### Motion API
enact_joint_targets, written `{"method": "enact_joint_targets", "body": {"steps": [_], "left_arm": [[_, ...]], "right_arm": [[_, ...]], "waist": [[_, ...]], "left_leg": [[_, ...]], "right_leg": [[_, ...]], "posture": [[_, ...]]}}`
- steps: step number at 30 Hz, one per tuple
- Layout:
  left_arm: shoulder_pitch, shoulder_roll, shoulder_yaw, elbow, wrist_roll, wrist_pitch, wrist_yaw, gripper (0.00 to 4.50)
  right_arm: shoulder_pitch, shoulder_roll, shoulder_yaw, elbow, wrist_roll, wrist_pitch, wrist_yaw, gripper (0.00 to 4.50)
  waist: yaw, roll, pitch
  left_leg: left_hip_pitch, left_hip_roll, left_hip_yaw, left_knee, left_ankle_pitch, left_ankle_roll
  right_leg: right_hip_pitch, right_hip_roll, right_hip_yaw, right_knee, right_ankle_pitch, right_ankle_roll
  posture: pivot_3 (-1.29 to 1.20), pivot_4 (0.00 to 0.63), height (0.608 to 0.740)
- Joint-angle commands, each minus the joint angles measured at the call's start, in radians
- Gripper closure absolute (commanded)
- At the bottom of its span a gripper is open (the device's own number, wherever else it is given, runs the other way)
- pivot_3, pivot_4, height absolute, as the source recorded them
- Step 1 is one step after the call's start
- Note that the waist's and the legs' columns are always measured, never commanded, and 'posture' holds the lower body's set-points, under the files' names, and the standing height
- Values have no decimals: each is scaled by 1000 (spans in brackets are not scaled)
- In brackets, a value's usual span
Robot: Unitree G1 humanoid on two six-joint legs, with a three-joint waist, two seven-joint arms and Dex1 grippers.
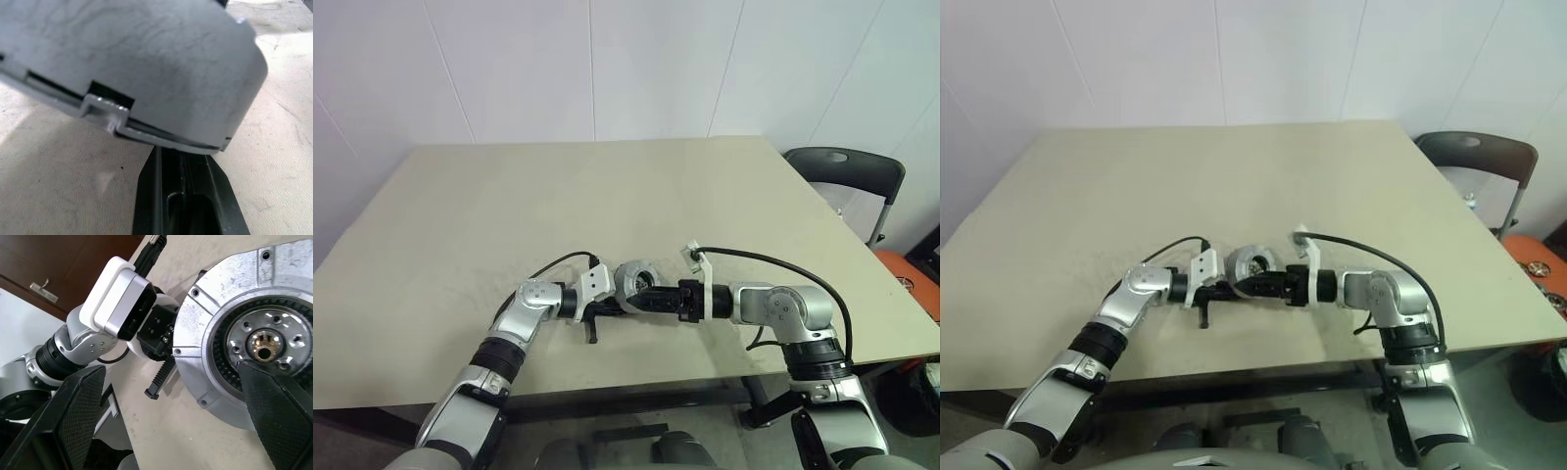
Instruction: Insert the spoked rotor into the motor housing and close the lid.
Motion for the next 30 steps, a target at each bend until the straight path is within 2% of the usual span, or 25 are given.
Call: {"method": "enact_joint_targets", "body": {"steps": [1, 10, 15, 21, 30], "left_arm": [[9, -20, -27, 4, 7, -12, -8, 4500], [-72, -61, 35, 117, 16, -155, 132, 4500], [-148, -100, 106, 213, 7, -268, 291, 4500], [-170, -127, 129, 242, -11, -293, 289, 4500], [-157, -128, 128, 250, -12, -300, 275, 4500]], "right_arm": [[-15, -23, 13, 4, -8, -26, 8, 22], [-19, -78, 70, 47, -65, -107, 42, 22], [-6, -76, 73, 49, -75, -123, 48, 22], [7, -62, 78, 59, -84, -134, 41, 22], [17, -74, 77, 73, -96, -148, 42, 22]], "waist": [[0, 0, 0], [-1, 0, 0], [-3, -1, 1], [-4, -1, 1], [-18, -1, 1]], "left_leg": [[0, 0, 0, 0, 0, 0], [1, -1, -2, 2, 1, -1], [1, -1, -5, 2, 2, -2], [1, -1, -7, 0, 2, -2], [1, -2, -11, 1, 2, -2]], "right_leg": [[0, 0, 0, 0, -1, 0], [2, 0, 0, 2, -2, 0], [1, 2, 0, 4, -1, 0], [1, 3, 0, 4, -2, 7], [2, 4, -1, 4, -2, 8]], "posture": [[0, 0, 740], [0, 0, 740], [0, 0, 740], [0, 0, 740], [0, 0, 740]]}}
